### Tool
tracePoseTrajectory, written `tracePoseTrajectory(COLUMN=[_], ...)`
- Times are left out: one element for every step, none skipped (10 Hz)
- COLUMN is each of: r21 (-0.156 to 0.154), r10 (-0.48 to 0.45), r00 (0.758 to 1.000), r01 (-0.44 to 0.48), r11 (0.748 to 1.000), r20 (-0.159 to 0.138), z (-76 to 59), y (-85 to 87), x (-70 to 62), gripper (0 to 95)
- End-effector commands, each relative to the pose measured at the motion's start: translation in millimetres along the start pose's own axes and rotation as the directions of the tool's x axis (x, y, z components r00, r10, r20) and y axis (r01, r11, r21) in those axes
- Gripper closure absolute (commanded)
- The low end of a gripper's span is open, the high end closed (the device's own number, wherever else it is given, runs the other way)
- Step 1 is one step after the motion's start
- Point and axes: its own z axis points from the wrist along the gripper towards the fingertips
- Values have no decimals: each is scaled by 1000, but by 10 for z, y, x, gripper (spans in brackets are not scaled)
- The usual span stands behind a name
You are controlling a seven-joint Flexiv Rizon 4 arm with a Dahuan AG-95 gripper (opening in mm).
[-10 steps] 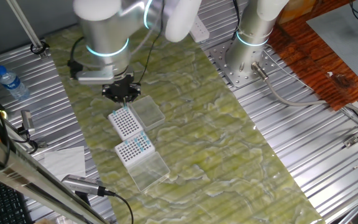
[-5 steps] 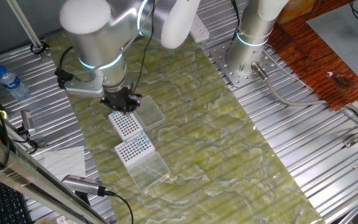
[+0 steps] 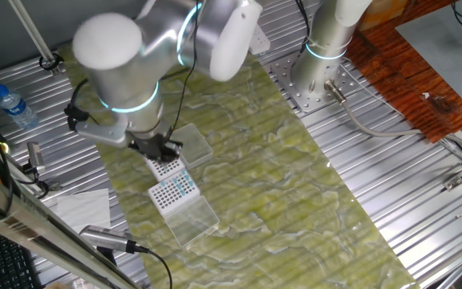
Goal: Transfer all medium pipette tips from one holder to another
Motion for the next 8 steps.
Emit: tracePoseTrajectory(r21=[12, 12, 24, 24, 29, 33, 36, 38], r10=[39, 39, 29, 29, 35, 37, 34, 34], r00=[999, 999, 999, 999, 999, 999, 999, 999], r01=[-39, -39, -30, -30, -36, -38, -35, -35], r11=[999, 999, 999, 999, 999, 999, 999, 999], r20=[4, 4, 17, 17, 23, 21, 24, 24], z=[72, 72, 134, 134, 189, 207, 238, 254], y=[64, 64, 62, 62, 59, 60, 47, 36], x=[-120, -120, -165, -165, -200, -212, -224, -227], gripper=[950, 950, 950, 950, 950, 950, 950, 950])
